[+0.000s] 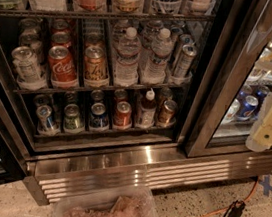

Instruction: Pick blue plastic bottle from bottom shelf of fridge

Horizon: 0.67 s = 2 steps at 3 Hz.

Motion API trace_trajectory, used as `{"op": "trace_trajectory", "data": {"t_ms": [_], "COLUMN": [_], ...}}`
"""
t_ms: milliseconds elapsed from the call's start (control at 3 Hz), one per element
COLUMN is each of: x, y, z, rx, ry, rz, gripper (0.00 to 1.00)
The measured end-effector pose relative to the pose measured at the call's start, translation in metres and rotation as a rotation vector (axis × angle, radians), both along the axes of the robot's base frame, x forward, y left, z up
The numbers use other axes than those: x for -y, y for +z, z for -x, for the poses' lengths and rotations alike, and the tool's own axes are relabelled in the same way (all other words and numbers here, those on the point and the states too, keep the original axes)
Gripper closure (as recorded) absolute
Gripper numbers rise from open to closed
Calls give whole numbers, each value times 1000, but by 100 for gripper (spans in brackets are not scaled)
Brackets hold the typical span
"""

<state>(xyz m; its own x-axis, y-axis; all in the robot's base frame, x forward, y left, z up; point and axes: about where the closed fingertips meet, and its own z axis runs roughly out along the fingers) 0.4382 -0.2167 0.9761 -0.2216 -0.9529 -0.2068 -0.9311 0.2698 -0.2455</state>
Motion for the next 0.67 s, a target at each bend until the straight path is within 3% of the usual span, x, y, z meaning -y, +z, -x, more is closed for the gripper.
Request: {"op": "trace_trajectory", "data": {"t_ms": [333,667], "x": [1,-6], "y": [3,-21], "z": [-4,-6], "rx": [22,17], "ry": [-11,-40], "rz": [-10,-72], "gripper": [0,0]}}
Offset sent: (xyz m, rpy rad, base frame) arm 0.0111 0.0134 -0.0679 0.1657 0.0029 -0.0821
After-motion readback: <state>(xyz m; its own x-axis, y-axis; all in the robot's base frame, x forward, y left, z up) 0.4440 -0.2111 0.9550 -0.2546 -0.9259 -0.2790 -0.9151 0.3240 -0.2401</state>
